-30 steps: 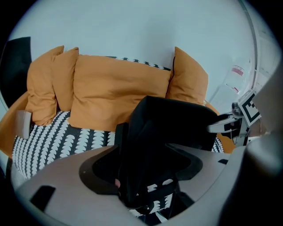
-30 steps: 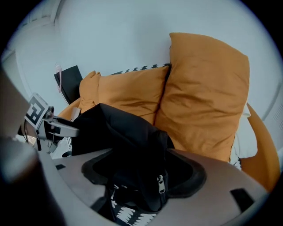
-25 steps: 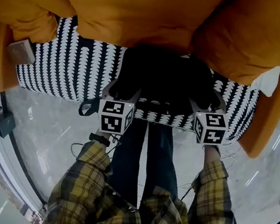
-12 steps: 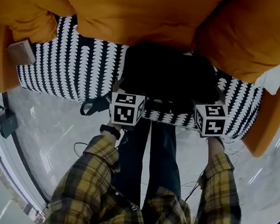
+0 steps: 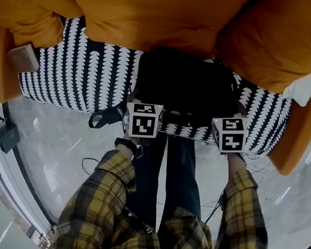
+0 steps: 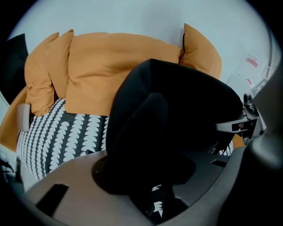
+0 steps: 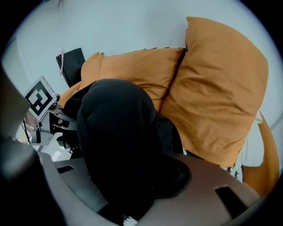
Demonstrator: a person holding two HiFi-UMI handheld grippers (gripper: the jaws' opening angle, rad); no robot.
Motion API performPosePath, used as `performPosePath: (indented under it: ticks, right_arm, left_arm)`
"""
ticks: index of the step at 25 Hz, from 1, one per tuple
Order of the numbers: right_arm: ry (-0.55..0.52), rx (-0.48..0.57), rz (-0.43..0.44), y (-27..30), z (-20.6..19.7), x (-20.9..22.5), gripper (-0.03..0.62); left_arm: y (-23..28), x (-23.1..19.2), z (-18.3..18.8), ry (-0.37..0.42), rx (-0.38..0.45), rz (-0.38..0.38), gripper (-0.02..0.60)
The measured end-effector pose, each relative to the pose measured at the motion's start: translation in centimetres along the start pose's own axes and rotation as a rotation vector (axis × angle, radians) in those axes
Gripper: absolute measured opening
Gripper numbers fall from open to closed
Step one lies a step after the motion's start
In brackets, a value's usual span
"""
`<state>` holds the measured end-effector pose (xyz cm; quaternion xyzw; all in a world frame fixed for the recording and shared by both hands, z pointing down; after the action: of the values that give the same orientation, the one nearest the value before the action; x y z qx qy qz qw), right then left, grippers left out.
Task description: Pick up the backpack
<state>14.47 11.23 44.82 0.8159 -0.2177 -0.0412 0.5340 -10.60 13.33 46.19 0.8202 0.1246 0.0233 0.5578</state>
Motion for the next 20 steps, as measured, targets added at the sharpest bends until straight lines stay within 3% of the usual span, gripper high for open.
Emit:
performPosePath:
  ticks: [9, 20]
  right_arm:
    - [0.027, 0.003, 0.010, -0.3, -0.2, -0.5, 0.081]
    - [-0.005, 0.008, 0.028, -1.2, 1.1, -1.5, 0.031]
  left_arm:
    - [-0.1, 0.7, -0.1, -0.028, -0.026, -0.020, 0.086]
    - [-1.2, 0.3, 0.9, 0.009, -0.031, -0.029, 0.051]
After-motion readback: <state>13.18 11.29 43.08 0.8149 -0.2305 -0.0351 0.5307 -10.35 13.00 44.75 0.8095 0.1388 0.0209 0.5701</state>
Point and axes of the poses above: the fingertips, and each gripper's own axes: y forward along the fingers, x to its right, z out of its top, the point moved 8 cm from there along -y, backward along the fingers, and after that the axes turned 6 degrees about y, right-handed, at the moved point
